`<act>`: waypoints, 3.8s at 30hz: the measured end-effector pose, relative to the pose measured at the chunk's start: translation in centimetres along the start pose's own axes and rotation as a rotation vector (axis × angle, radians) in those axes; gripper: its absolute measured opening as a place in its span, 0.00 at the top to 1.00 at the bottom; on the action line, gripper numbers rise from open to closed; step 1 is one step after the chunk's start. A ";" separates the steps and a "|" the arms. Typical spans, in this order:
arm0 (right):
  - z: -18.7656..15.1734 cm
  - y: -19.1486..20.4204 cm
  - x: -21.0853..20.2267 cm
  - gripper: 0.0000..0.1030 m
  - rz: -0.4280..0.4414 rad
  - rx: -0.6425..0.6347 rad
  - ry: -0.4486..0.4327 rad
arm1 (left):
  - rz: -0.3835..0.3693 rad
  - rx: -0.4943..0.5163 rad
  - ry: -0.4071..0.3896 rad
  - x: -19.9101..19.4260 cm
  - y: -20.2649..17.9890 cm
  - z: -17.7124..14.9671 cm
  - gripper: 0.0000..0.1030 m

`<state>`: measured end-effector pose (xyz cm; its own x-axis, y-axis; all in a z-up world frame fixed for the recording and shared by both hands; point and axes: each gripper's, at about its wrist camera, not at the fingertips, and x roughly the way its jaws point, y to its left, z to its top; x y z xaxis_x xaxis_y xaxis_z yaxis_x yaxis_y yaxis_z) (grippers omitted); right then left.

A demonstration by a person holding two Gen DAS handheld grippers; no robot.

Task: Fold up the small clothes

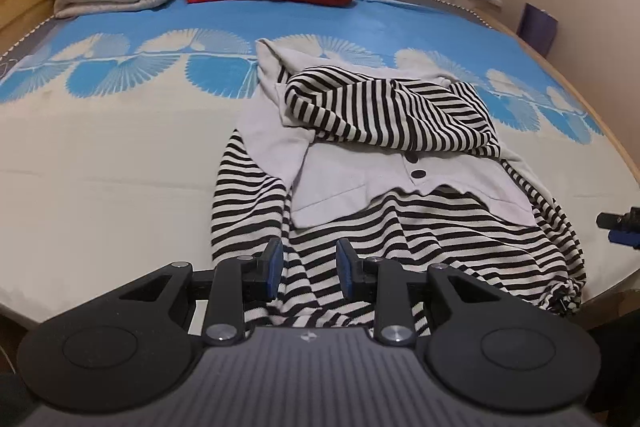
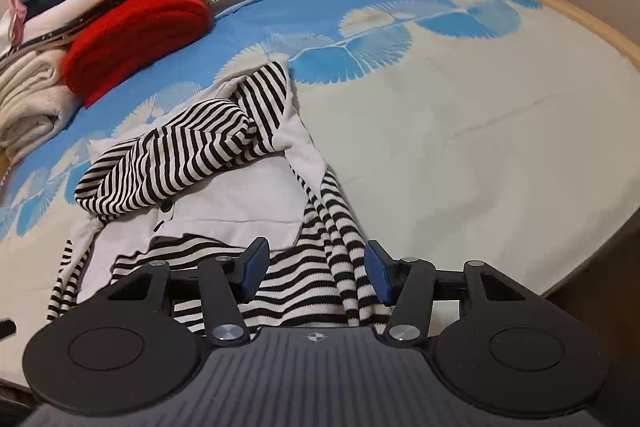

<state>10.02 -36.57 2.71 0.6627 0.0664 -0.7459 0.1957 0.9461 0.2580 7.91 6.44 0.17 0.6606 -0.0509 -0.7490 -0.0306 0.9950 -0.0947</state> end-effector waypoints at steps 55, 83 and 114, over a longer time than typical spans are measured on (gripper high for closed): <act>-4.3 -1.4 6.8 0.71 -0.056 -0.007 0.264 | 0.016 -0.305 0.271 9.5 5.1 -3.7 0.70; -4.6 -1.2 6.9 0.76 -0.044 -0.045 0.271 | 0.023 -0.245 0.277 9.5 4.6 -4.0 0.83; 0.7 -1.4 -4.2 0.91 0.173 -0.022 -0.045 | -0.111 -0.114 0.004 -0.5 3.6 0.0 0.92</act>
<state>7.47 -38.37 5.87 0.7169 0.2154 -0.6631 0.0599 0.9285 0.3664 7.48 10.10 0.17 0.6619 -0.1608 -0.7321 -0.0422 0.9672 -0.2505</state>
